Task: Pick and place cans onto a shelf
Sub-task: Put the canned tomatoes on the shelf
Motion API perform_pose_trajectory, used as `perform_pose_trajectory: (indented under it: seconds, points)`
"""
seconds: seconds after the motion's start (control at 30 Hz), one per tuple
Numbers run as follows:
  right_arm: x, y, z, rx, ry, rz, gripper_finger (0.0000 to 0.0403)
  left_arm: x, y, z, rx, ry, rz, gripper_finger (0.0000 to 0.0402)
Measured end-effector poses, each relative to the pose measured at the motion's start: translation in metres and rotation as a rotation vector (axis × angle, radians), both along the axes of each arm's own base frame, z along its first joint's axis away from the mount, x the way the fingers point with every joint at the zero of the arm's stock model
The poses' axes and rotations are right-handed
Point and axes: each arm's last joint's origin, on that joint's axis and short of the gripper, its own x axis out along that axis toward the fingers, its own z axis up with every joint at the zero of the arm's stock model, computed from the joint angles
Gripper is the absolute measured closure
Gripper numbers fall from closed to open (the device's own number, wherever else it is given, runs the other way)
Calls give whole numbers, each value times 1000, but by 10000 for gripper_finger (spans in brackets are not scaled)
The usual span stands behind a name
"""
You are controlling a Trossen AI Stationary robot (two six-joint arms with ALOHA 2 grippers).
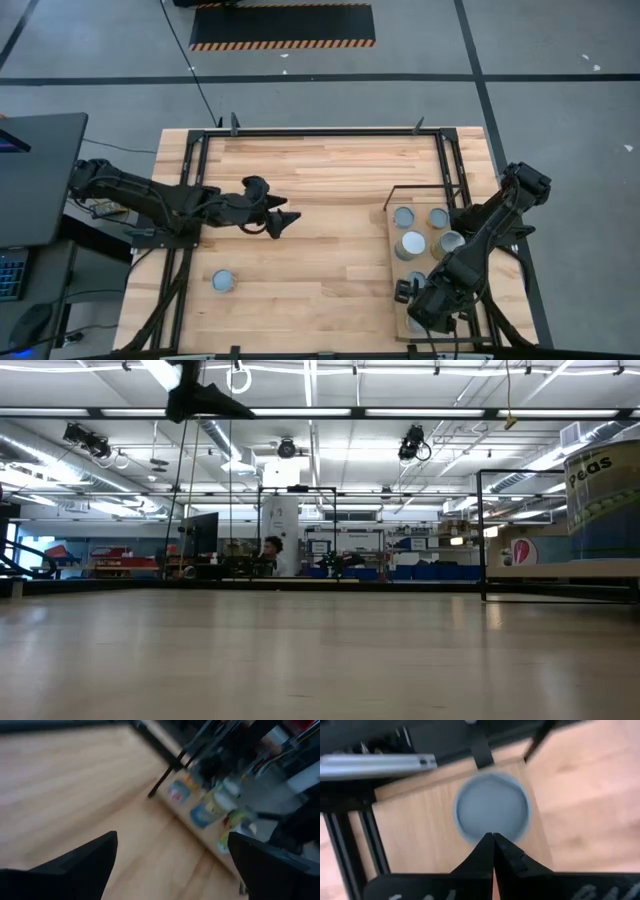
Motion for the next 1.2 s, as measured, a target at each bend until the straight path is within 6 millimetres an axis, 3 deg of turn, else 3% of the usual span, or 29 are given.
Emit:
perform_pose_trajectory:
  seconds: [0.17, 0.4, 0.6, 0.77, 0.9, 1.07, 1.2]
  points:
    - [4, -10, 37, -103, -47, -73, 396, -20, -7, 10, -196, 238, -78, 25]
    - [18, -28, 120, -8, -322, -306, 397, -42, -60, -8, -489, 607, -283, 36]
    - [24, -56, 171, 87, -555, -550, 391, -76, -92, -23, -557, 911, -255, 37]
    - [32, -69, 183, 143, -654, -689, 386, -107, -97, -36, -519, 1173, -218, 38]
    - [41, -78, 186, 101, -752, -805, 388, -114, -103, -61, -470, 1246, -381, 58]
    - [54, -96, 191, 59, -857, -981, 387, -123, -100, -95, -399, 1295, -520, 121]
    - [64, -109, 197, 60, -941, -1088, 387, -128, -91, -112, -337, 1336, -543, 201]
